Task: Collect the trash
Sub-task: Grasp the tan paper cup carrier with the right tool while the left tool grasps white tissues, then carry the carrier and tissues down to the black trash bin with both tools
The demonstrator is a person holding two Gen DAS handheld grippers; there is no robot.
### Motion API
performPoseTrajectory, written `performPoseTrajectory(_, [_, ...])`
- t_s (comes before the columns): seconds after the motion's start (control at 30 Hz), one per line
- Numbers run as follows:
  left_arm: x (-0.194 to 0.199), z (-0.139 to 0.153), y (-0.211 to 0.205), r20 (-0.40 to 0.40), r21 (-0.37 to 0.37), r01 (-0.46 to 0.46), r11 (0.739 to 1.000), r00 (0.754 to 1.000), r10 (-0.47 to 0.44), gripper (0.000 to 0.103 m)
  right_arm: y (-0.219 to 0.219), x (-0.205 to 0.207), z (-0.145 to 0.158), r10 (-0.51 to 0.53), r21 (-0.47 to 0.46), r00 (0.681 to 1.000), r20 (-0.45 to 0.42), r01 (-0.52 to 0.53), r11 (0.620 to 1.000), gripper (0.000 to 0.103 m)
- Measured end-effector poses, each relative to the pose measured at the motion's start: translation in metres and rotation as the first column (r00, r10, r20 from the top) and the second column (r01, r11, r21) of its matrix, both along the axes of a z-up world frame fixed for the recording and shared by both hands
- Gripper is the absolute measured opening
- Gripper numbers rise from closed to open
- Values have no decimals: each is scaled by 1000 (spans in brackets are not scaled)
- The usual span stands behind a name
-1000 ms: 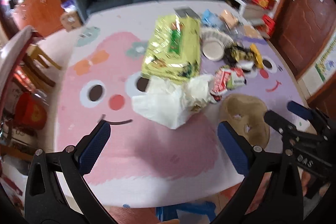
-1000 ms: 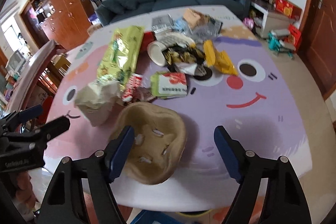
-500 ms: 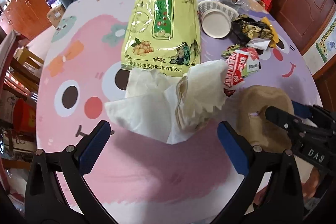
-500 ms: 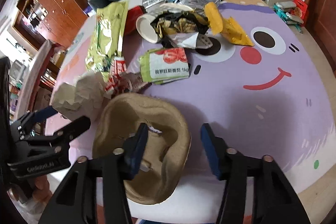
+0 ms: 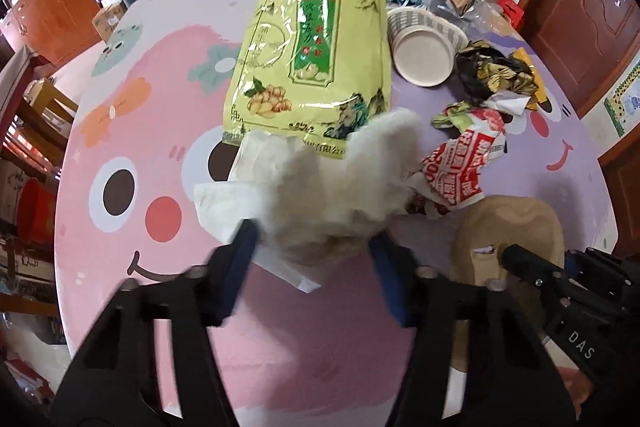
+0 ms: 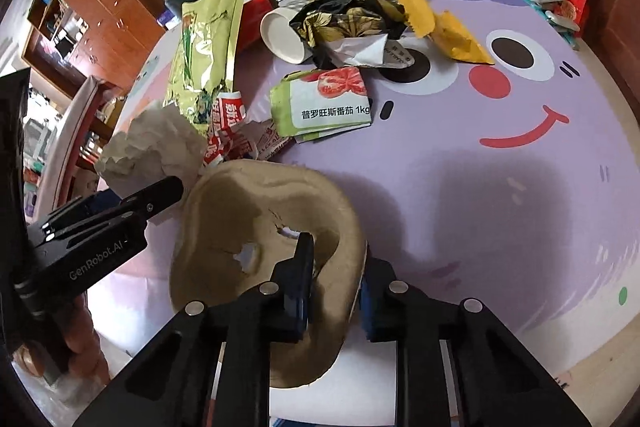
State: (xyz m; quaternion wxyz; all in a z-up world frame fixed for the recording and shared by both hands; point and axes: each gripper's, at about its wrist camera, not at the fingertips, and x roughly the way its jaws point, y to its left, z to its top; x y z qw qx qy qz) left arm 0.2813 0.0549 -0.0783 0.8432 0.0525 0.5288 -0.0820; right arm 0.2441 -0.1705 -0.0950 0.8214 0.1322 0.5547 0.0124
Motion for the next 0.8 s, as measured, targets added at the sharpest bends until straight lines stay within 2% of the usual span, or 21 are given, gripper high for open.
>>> performPoseTrajectory(0.03, [-2,1,-2,7,5,6,1000,1000,-6,32,0,-2,0,-6,7,1000,6,6,1000,18])
performPoseTrajectory(0.17, [-8,3,-8,24,24,16,1000,1000,-17,25,-2,-10,5,-14,8,999,33,14,1000,16])
performPoseTrajectory(0.27, [-14,4,-7,38,13,10,1000,999,-11,24,-5,-21,16,-20,-5,998,64,20,1000,15])
performPoseTrajectory(0.43, [-30,18,3,71,-70,21,997,997,-16,24,-13,-41,35,-50,-5,993,111,51,999,14])
performPoseTrajectory(0.57, [-48,32,6,67,-113,33,993,997,-25,16,-20,-62,53,-75,4,986,146,75,997,14])
performPoseTrajectory(0.8, [-99,58,-1,87,-188,101,977,993,-86,15,-39,-131,83,-147,19,967,210,146,989,14])
